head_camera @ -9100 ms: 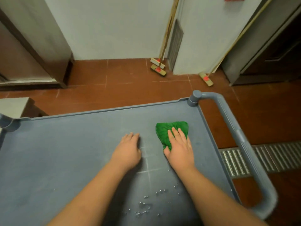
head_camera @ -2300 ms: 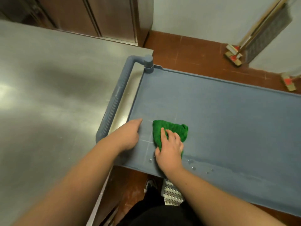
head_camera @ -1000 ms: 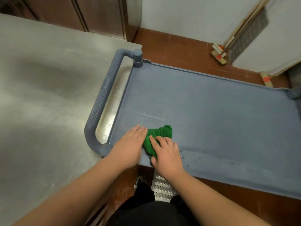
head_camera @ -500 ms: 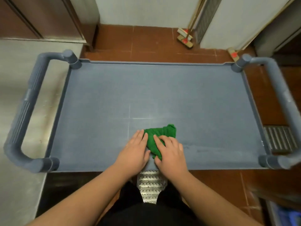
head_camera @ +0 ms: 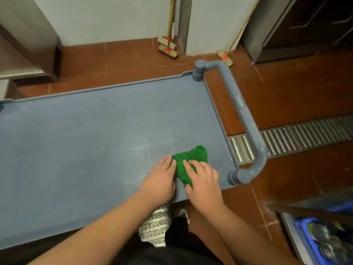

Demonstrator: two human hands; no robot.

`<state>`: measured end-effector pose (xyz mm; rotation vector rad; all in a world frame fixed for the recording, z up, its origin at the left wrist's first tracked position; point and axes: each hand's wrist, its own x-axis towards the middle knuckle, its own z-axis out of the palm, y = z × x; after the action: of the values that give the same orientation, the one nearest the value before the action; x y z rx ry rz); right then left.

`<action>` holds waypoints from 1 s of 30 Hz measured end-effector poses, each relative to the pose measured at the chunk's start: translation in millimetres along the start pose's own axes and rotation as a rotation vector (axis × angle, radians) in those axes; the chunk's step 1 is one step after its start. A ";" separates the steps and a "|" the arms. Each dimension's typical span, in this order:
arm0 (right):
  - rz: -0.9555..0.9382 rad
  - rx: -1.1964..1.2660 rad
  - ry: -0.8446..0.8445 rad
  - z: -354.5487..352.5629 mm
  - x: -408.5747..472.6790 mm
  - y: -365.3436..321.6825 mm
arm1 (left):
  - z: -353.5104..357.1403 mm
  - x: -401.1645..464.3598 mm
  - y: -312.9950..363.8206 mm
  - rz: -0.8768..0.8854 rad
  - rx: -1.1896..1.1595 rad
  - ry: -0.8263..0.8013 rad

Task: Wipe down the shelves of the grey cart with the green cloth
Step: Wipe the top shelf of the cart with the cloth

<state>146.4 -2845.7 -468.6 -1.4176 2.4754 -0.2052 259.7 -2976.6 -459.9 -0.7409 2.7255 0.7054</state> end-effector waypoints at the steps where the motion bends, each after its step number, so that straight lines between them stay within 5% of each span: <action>1: 0.026 -0.008 0.009 -2.7 -2.3 9.9 | 1.5 9.0 10.7 0.019 0.004 -0.008; 15: 0.310 -0.050 0.084 1.2 1.3 25.8 | -1.0 74.8 70.4 0.188 -0.013 -0.112; 19: 0.273 -0.085 0.086 1.4 11.5 31.0 | -19.6 56.2 33.9 0.152 -0.114 -0.139; 25: 0.264 -0.135 -0.028 -1.9 15.3 32.1 | -57.4 -1.7 -72.6 -0.132 -0.055 -0.038; 30: 0.230 -0.118 0.042 2.7 5.2 29.4 | -49.8 -34.2 -116.7 -0.240 0.081 -0.250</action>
<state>120.6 -2835.2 -479.8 -1.1682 2.6983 -0.0422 345.3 -3075.9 -451.2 -0.8779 2.3760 0.5860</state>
